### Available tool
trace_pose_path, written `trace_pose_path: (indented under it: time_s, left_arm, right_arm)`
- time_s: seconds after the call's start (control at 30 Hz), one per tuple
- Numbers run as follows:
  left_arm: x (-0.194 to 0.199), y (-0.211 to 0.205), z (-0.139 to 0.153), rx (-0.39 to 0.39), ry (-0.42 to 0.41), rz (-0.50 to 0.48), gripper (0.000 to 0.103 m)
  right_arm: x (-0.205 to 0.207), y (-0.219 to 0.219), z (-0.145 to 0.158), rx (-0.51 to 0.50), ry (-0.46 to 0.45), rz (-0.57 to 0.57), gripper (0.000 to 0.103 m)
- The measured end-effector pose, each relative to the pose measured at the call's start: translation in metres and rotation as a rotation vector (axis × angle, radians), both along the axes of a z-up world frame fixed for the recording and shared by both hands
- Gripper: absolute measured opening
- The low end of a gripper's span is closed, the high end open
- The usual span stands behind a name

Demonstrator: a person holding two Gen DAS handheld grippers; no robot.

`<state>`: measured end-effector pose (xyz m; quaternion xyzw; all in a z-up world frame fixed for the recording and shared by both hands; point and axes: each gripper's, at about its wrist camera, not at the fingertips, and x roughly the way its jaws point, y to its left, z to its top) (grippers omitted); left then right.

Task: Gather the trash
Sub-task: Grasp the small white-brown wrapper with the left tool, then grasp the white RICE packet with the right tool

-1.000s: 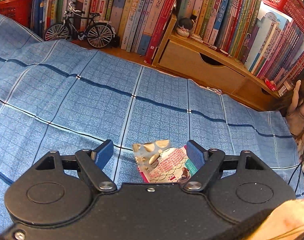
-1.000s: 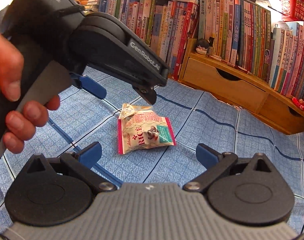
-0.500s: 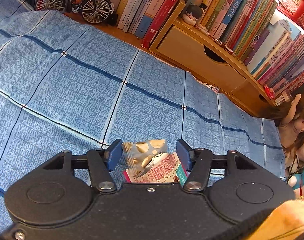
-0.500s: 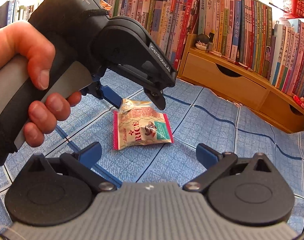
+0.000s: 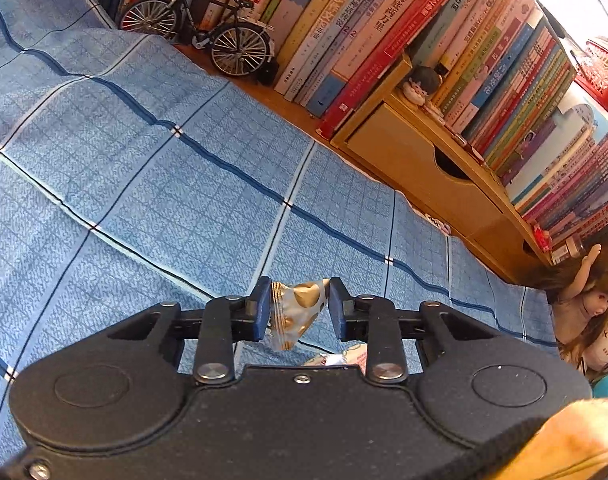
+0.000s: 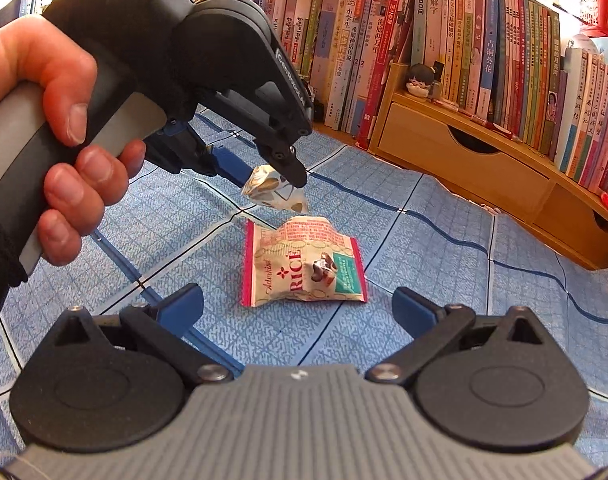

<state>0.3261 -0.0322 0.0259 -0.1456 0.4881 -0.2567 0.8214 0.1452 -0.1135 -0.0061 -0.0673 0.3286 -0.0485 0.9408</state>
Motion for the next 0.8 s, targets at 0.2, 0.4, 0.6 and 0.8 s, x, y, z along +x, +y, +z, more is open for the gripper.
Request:
trace_pose_path:
  time_s: [0.2, 0.4, 0.6, 0.8]
  left_arm:
    - [-0.005, 0.02, 0.004, 0.053, -0.03, 0.002, 0.029]
    - [-0.013, 0.037, 0.004, 0.112, -0.032, -0.005, 0.03]
    - [-0.023, 0.053, 0.011, 0.14, -0.035, 0.009, 0.03]
    - [-0.035, 0.068, 0.019, 0.158, -0.043, 0.041, 0.03]
  right_arm:
    - [0.014, 0.006, -0.008, -0.013, -0.006, -0.003, 0.103]
    - [0.026, 0.009, -0.013, -0.02, -0.027, -0.014, 0.103]
    - [0.042, -0.006, -0.017, 0.07, -0.018, -0.086, 0.103]
    - [0.046, -0.013, -0.02, 0.108, -0.008, -0.085, 0.097]
